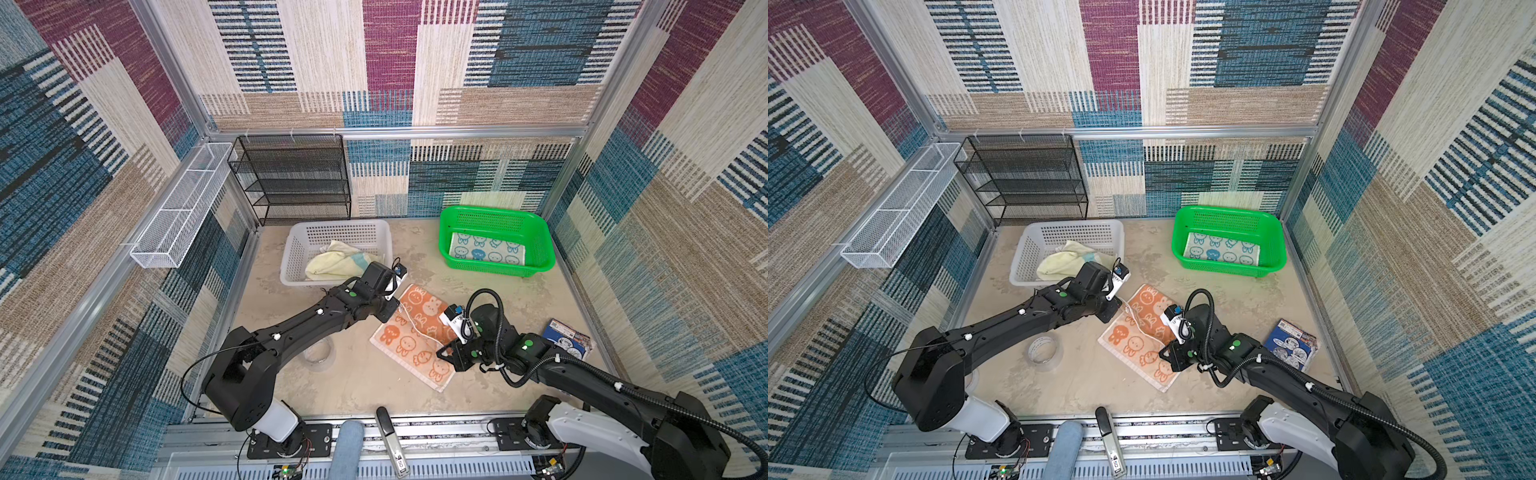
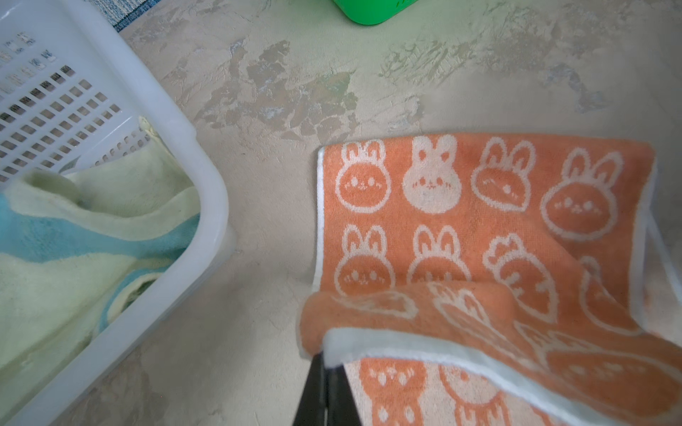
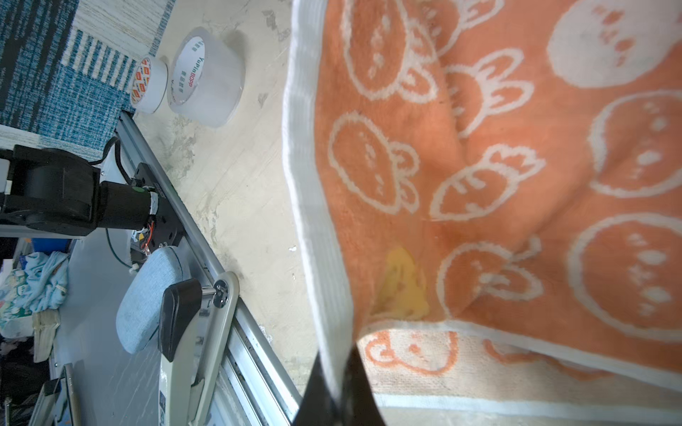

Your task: Fold and stack the towels

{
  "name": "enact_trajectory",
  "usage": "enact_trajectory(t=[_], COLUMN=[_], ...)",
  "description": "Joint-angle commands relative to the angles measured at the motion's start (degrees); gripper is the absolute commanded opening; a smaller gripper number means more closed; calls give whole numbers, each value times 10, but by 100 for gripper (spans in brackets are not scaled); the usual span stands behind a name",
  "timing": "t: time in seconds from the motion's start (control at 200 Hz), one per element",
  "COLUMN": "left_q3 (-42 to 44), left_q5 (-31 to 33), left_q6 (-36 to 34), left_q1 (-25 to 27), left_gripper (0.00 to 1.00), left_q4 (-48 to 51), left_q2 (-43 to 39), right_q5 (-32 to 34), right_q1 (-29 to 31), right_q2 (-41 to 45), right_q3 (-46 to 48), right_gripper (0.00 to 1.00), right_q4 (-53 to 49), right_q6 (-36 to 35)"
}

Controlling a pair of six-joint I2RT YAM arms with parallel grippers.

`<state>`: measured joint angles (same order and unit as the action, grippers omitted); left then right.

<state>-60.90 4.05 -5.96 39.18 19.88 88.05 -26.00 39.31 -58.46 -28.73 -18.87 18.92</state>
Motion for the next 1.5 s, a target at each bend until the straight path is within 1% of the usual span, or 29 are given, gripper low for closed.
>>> enact_trajectory(t=[0.0,0.205,0.336,0.386,0.446,0.576,0.661,0.741,0.806,0.881,1.032,1.127,1.152,1.232,1.282,1.387,1.432,1.497], left_q3=[11,41,56,59,66,89,106,122,138,158,186,177,171,139,115,60,35,-5], left_q5=[-10,-39,-39,-40,-41,-38,-40,-41,-43,-40,-32,-30,-31,-40,-45,-57,-63,-72], left_q6=[11,27,34,37,40,45,47,50,52,54,61,65,66,68,67,67,65,62], left_q1=[0,1,1,1,1,1,1,2,2,2,2,1,1,1,1,1,2,2], left_gripper=[0,0,0,0,12,30,34,38,38,39,41,44,45,49,51,56,58,59], left_q4=[-9,-21,-28,-28,-31,-48,-61,-74,-85,-103,-126,-122,-119,-103,-95,-88,-85,-76], left_q2=[-10,-13,-10,-11,-15,-35,-56,-78,-98,-122,-157,-155,-150,-128,-108,-65,-46,-16], right_q5=[-27,-58,-68,-69,-75,-79,-89,-92,-94,-97,-99,-69,-51,52,126,225,250,254], right_q1=[4,11,13,13,14,14,14,14,14,14,14,14,14,14,12,9,4,-13], right_q2=[-8,-31,-40,-41,-40,-31,-24,-14,-4,9,33,47,48,47,38,10,3,-5], right_q3=[22,65,78,80,84,93,95,97,100,102,101,95,91,71,54,18,14,23], right_gripper=[0,0,4,8,13,25,31,34,41,46,48,49,49,48,52,52,55,57], right_q4=[51,101,124,127,130,133,139,145,148,151,160,165,165,139,105,53,45,52], right_q6=[36,46,48,49,48,48,47,47,47,47,54,64,72,110,165,218,239,262])
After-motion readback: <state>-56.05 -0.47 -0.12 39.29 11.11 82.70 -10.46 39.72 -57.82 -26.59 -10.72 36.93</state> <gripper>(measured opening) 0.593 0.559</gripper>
